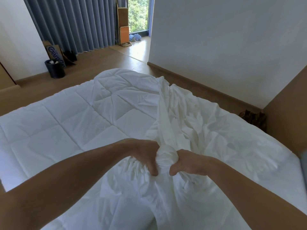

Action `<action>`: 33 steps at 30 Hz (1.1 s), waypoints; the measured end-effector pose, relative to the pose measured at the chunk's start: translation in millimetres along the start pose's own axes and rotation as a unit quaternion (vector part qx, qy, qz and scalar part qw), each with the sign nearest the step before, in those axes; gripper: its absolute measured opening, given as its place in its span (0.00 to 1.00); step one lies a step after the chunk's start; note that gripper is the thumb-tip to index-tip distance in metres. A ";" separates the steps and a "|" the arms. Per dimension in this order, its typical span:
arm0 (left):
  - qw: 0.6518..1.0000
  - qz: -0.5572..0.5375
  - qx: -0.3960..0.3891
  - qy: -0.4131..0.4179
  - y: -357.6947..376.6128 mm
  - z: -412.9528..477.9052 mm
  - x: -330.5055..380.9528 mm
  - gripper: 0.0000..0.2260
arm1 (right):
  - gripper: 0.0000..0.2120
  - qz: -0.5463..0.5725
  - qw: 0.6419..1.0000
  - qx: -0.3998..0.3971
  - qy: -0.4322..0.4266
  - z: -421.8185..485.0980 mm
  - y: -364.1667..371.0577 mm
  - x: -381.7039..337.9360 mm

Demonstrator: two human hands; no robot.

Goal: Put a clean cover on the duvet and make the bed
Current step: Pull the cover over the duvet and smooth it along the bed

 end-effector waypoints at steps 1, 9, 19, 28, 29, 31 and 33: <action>1.000 0.022 0.001 -0.005 4.0 1.2 -0.5 0.13 | 0.18 0.019 1.000 -0.003 -0.002 0.3 1.2 0.9; 0.985 -0.166 0.035 0.009 21.8 4.1 -14.5 0.07 | 0.21 0.140 0.989 -0.025 -0.030 -1.7 1.5 1.6; 0.989 -0.139 0.046 0.014 -7.5 0.5 -12.0 0.10 | 0.25 0.024 0.999 -0.040 0.014 1.1 2.0 -5.9; 0.989 -0.044 0.139 0.011 -16.5 3.8 -7.6 0.12 | 0.18 0.185 0.979 -0.084 -0.037 -1.7 3.3 -7.2; 0.990 -0.099 0.097 0.008 -9.8 3.2 -7.6 0.12 | 0.19 0.166 0.982 -0.070 -0.049 -1.5 -0.6 -9.6; 0.989 -0.147 0.027 0.008 3.3 1.5 -4.7 0.11 | 0.19 0.152 0.986 -0.045 -0.059 -0.3 -6.7 -11.6; 0.988 -0.150 0.017 0.011 8.6 2.3 -5.2 0.12 | 0.20 0.155 0.985 -0.024 -0.067 1.7 -10.7 -11.1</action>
Point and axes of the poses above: each hand's wrist, its own z-axis towards the middle knuckle, its own y-axis out of the palm, x = y × z, the point moved 8 cm from there along z, towards the middle knuckle, and after that the axes turned 1 degree about x, right-handed, at the moved point
